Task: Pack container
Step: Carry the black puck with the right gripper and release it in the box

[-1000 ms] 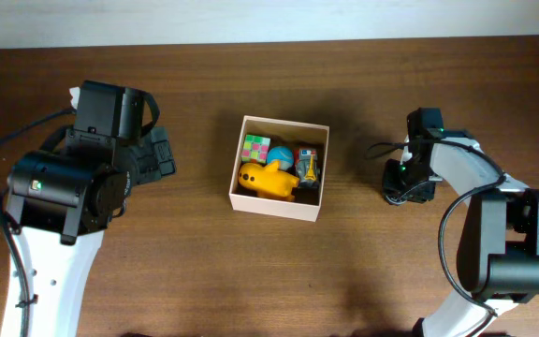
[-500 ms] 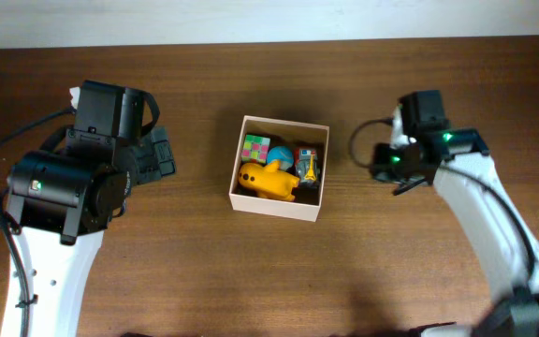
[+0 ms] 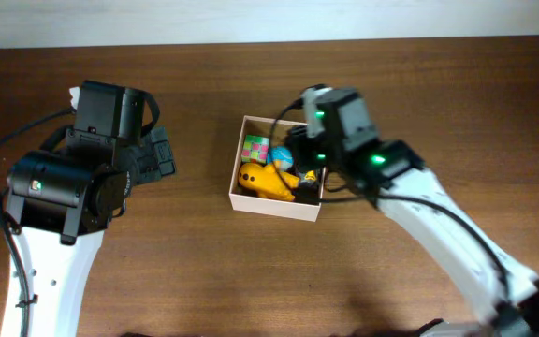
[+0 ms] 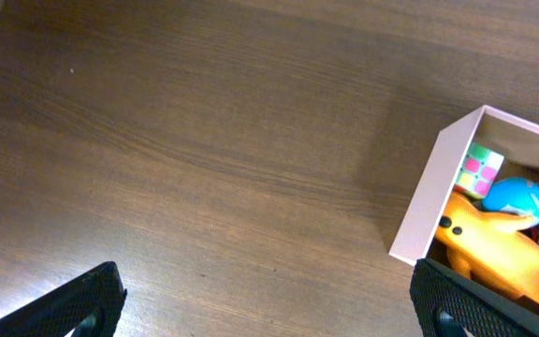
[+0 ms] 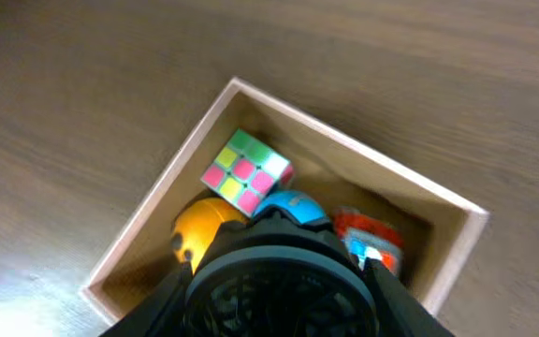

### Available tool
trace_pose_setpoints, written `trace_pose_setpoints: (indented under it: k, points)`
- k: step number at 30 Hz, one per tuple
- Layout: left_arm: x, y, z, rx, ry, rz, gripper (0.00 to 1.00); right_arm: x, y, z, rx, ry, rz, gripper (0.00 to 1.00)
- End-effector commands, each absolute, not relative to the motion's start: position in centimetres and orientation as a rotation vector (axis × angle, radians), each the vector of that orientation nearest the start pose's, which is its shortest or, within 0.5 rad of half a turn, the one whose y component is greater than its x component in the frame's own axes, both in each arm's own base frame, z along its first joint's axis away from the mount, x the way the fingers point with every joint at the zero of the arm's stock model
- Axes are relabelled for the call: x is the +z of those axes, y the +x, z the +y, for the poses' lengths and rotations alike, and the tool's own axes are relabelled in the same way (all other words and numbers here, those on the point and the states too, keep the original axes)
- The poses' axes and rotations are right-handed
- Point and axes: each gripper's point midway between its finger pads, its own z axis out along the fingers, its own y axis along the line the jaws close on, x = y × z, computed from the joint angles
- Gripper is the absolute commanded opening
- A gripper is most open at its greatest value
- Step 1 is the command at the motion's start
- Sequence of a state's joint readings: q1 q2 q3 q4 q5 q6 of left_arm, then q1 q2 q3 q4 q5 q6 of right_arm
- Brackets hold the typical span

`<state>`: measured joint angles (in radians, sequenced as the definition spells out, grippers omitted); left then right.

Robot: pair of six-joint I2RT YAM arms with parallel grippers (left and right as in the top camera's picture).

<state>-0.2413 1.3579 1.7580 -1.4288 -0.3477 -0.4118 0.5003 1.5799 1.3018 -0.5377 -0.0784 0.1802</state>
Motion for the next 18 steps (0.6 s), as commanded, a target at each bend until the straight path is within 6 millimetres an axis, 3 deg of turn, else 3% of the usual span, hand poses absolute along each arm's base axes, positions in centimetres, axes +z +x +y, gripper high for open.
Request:
trace_pose_setpoints:
  k: [1, 3, 5, 7, 9, 12, 16, 18]
  points:
    - [32.1, 29.3, -1.1, 0.192, -0.349, 2.494, 0.99, 15.5, 39.4, 23.1, 0.359, -0.495, 2.422, 0.40]
    - [32.1, 29.3, -1.1, 0.192, -0.349, 2.494, 0.99, 13.7, 40.0, 22.9, 0.346, -0.488, 2.455, 0.40]
    - [32.1, 29.3, -1.1, 0.192, -0.349, 2.494, 0.99, 12.6, 40.4, 22.6, 0.335, -0.480, 2.479, 0.58]
    - [32.1, 29.3, -1.1, 0.192, -0.349, 2.494, 0.99, 12.5, 40.5, 22.2, 0.320, -0.499, 2.478, 0.63]
    - [32.1, 29.3, -1.1, 0.192, -0.349, 2.494, 0.99, 14.2, 40.5, 21.9, 0.321, -0.490, 2.467, 0.68]
    - [32.1, 29.3, -1.1, 0.192, -0.349, 2.494, 0.99, 18.4, 40.3, 21.8, 0.329, -0.486, 2.438, 0.76]
    - [32.1, 29.3, -1.1, 0.192, -0.349, 2.494, 0.99, 23.5, 38.7, 21.4, 0.339, -0.495, 2.448, 0.79]
    - [32.1, 29.3, -1.1, 0.192, -0.349, 2.494, 0.99, 25.5, 37.3, 21.5, 0.361, -0.515, 2.469, 0.87]
